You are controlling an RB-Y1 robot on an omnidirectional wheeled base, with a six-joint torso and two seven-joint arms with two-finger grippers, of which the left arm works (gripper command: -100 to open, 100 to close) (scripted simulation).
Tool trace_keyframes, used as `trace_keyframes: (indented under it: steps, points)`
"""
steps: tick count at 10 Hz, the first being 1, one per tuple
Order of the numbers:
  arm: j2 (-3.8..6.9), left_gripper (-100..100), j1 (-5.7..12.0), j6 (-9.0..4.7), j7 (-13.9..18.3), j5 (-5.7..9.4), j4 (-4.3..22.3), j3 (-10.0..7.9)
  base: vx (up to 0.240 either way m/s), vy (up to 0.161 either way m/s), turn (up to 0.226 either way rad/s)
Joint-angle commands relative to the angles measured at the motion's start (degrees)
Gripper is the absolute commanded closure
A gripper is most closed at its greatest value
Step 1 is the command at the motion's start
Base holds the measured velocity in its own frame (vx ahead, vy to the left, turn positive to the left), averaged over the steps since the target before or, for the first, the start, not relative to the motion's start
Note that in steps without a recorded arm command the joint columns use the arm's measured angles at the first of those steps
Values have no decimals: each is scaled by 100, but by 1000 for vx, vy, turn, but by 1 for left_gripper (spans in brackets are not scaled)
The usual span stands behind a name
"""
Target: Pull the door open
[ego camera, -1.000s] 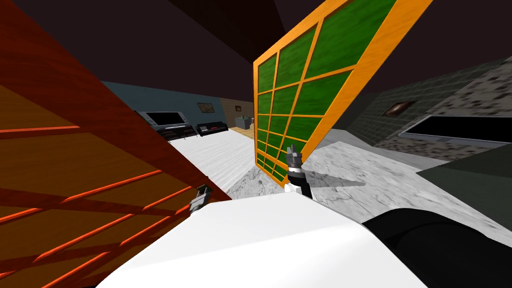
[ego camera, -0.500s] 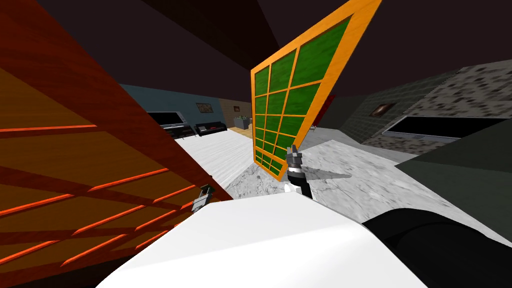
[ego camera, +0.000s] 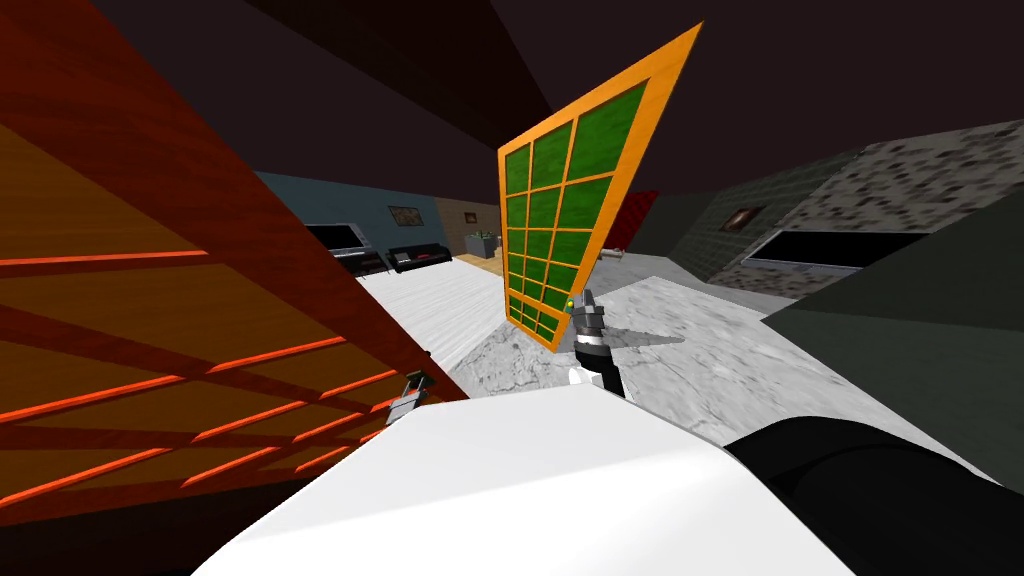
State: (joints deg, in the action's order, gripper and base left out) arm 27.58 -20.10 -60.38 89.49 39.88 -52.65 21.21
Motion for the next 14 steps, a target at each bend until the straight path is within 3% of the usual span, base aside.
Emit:
trace_keyframes:
  steps: [1,3,4,13,14]
  points:
    - [60,100,-64,-117,53,-100,-60,140,-254,45,-55]
    - [127,100,-119,-216,116,-200,-104,287,-235,28,-51]
    - [96,100,-58,-192,110,-174,-21,245,-109,1,-6]
    - [366,100,-183,-729,594,-540,251,566,-214,33,-126]
    - [341,100,-160,-684,568,-523,272,558,-95,14,-25]
